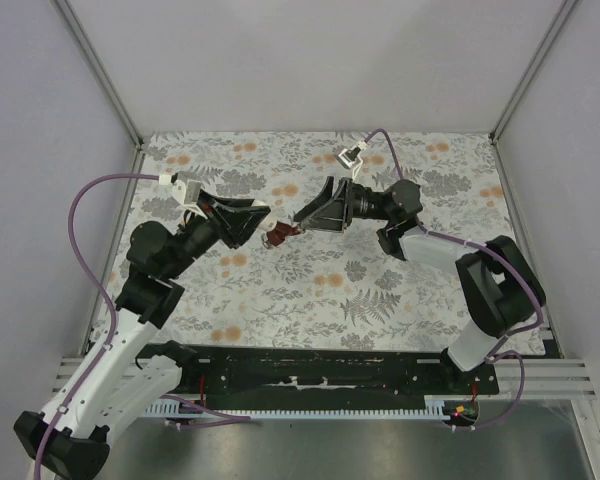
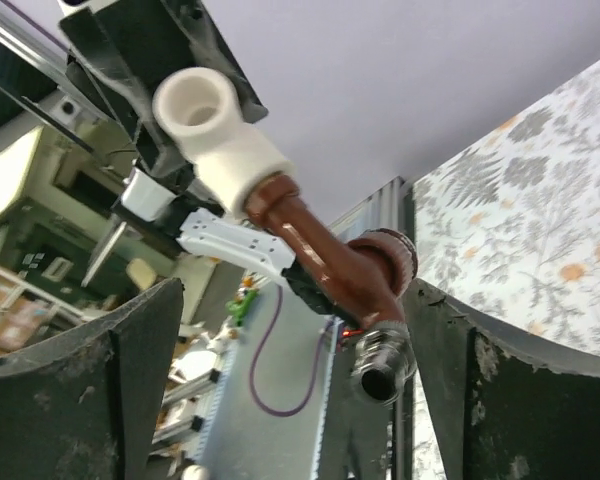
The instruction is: Install the water faucets
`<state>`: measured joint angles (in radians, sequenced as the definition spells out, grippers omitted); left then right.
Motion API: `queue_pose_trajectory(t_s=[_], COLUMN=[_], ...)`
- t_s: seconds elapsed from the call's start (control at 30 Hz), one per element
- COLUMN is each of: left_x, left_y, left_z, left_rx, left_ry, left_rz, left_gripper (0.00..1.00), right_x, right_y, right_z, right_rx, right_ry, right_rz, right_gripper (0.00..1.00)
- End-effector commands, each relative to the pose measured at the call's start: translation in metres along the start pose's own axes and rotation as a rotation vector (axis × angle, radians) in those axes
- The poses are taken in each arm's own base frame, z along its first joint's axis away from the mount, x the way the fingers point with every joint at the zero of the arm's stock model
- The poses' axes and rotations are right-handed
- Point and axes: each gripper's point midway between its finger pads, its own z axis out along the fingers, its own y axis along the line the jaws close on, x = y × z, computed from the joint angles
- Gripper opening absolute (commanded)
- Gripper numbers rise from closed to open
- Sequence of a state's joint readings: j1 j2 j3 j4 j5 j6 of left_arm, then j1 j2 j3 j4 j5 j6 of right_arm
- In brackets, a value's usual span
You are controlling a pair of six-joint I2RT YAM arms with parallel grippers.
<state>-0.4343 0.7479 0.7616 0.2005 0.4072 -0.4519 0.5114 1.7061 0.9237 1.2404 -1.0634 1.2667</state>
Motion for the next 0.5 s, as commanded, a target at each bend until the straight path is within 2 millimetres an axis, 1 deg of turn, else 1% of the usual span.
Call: queue_pose_trajectory(t_s=[0.0,0.03,0.07,0.17,0.23,0.27,0.3,0.37,0.43,0.47], left_x=[-0.013,-0.016,-0.017,-0.025,-0.027,-0.031,-0.03,-0.029,-0.027,-0.026], left_y=[0.019,0.022,0.024,0.026,0.029,0.029,0.031,0.034,0.036,0.037], left_z=[-0.008,-0.01,-0.011,-0.014,-0.018,-0.018,-0.019,-0.019,-0.018,-0.017], left_rx=[-0.152,-0.178,-0.202,-0.247,-0.283,-0.297,-0.317,-0.345,-0.367,-0.372], left_ry=[-0.051,-0.057,-0.053,-0.061,-0.055,-0.06,-0.05,-0.033,-0.014,-0.007], left_rz=[-0.038,-0.052,-0.067,-0.095,-0.115,-0.122,-0.134,-0.161,-0.194,-0.207], left_gripper=[0.02,0.02,0.02,0.02,0.02,0.02,0.02,0.02,0.02,0.02], right_x=[-0.016,-0.017,-0.018,-0.021,-0.023,-0.022,-0.024,-0.02,-0.015,-0.008], right_y=[0.016,0.014,0.007,-0.009,-0.008,-0.01,-0.006,-0.004,-0.006,-0.006], right_z=[-0.002,-0.005,-0.009,-0.028,-0.037,-0.041,-0.044,-0.044,-0.04,-0.035], right_rx=[0.065,0.105,0.166,0.375,0.444,0.468,0.488,0.522,0.584,0.598], right_ry=[-0.034,-0.04,-0.041,-0.028,-0.029,-0.027,-0.029,-0.005,0.041,0.072], right_rz=[-0.228,-0.264,-0.331,-0.507,-0.619,-0.666,-0.72,-0.813,-0.951,-1.015], right_gripper=[0.98,0.98,0.98,0.98,0.98,0.98,0.98,0.98,0.98,0.98])
